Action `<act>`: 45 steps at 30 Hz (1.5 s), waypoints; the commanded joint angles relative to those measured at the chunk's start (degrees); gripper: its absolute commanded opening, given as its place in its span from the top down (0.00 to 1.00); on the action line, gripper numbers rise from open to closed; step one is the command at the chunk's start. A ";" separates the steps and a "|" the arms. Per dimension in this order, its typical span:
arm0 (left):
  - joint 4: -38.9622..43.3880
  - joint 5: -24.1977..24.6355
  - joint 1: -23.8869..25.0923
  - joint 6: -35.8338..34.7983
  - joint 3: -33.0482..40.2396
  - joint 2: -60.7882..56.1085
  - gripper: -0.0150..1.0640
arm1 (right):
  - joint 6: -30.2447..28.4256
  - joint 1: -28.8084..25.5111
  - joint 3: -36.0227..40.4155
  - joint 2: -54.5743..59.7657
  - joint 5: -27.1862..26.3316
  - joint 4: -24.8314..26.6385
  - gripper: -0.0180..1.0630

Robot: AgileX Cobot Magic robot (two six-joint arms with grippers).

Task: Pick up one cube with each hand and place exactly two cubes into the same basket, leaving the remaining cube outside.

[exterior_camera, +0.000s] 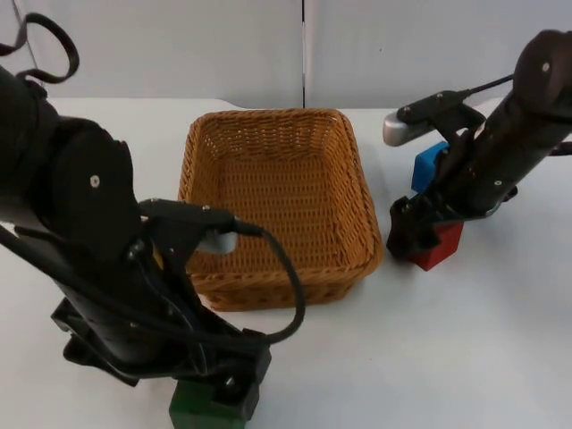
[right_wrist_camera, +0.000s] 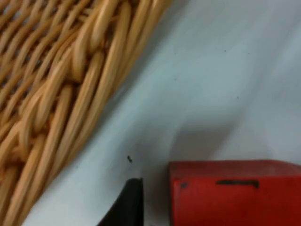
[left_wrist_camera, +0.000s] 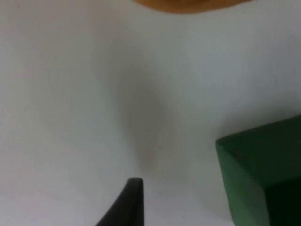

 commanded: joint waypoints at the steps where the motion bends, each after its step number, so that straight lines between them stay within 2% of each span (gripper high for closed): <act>1: 0.10 -0.83 -0.40 -0.42 -0.15 0.76 0.01 | -0.41 0.14 -0.44 0.07 -1.45 0.52 0.13; 13: -0.03 -2.80 -0.40 -0.42 -0.15 3.03 0.01 | -0.41 0.14 -0.44 0.20 -1.74 1.30 0.15; 16: -0.11 -3.00 -0.40 -0.42 -0.15 3.03 0.03 | -0.41 0.14 -0.44 0.20 -1.74 1.42 0.26; 17: -0.11 -3.00 -0.40 -0.42 -0.15 3.03 0.03 | -0.41 0.14 -0.44 0.20 -1.74 1.42 0.26; 18: -0.11 -3.00 -0.40 -0.42 -0.15 3.03 0.06 | -0.41 0.14 -0.44 0.20 -1.74 1.42 0.32; 20: -0.37 -2.90 -0.40 -0.42 -0.15 3.03 0.19 | -0.41 0.14 -0.44 0.10 -1.74 1.42 0.52; 21: -0.37 -2.90 -0.40 -0.42 -0.15 3.03 0.19 | -0.41 0.14 -0.44 0.10 -1.74 1.42 0.52; 22: -0.40 -2.48 -0.40 -0.42 -0.15 3.03 0.27 | -0.41 0.14 -0.44 0.09 -1.33 1.42 0.61; 23: -0.40 -1.89 -0.40 -0.42 -0.15 3.03 0.39 | -0.41 0.14 -0.44 -0.16 -0.79 1.42 0.72; 24: -0.40 -1.14 -0.40 -0.42 -0.15 3.03 0.59 | -0.41 0.14 -0.44 -0.88 0.39 1.29 0.88; 25: -0.40 -0.66 -0.40 -0.42 -0.15 2.90 0.70 | -0.41 0.14 -0.44 -1.61 1.22 1.20 0.96; 26: -0.40 -0.66 -0.40 -0.42 -0.15 2.90 0.70 | -0.41 0.14 -0.44 -1.61 1.22 1.20 0.96; 28: -0.40 0.18 -0.40 -0.42 -0.15 2.70 0.96 | -0.41 0.02 -0.44 -3.67 3.45 0.95 0.98; 29: -0.27 0.41 -0.40 -0.18 -0.15 2.26 0.99 | -0.41 -0.09 -0.44 -5.13 4.46 0.55 0.98; 33: 0.15 1.93 -0.40 -0.04 -0.15 -0.32 0.99 | -0.41 -0.09 -0.44 -9.91 7.85 -1.73 0.98; 38: 0.30 4.03 -0.40 -0.04 -0.15 -8.03 0.99 | -0.41 -0.09 -0.44 -18.39 10.81 -1.87 0.98; 45: 3.26 6.60 -0.40 -0.04 -0.15 -22.04 0.99 | -0.18 -0.09 -0.44 -28.38 10.94 -1.76 0.98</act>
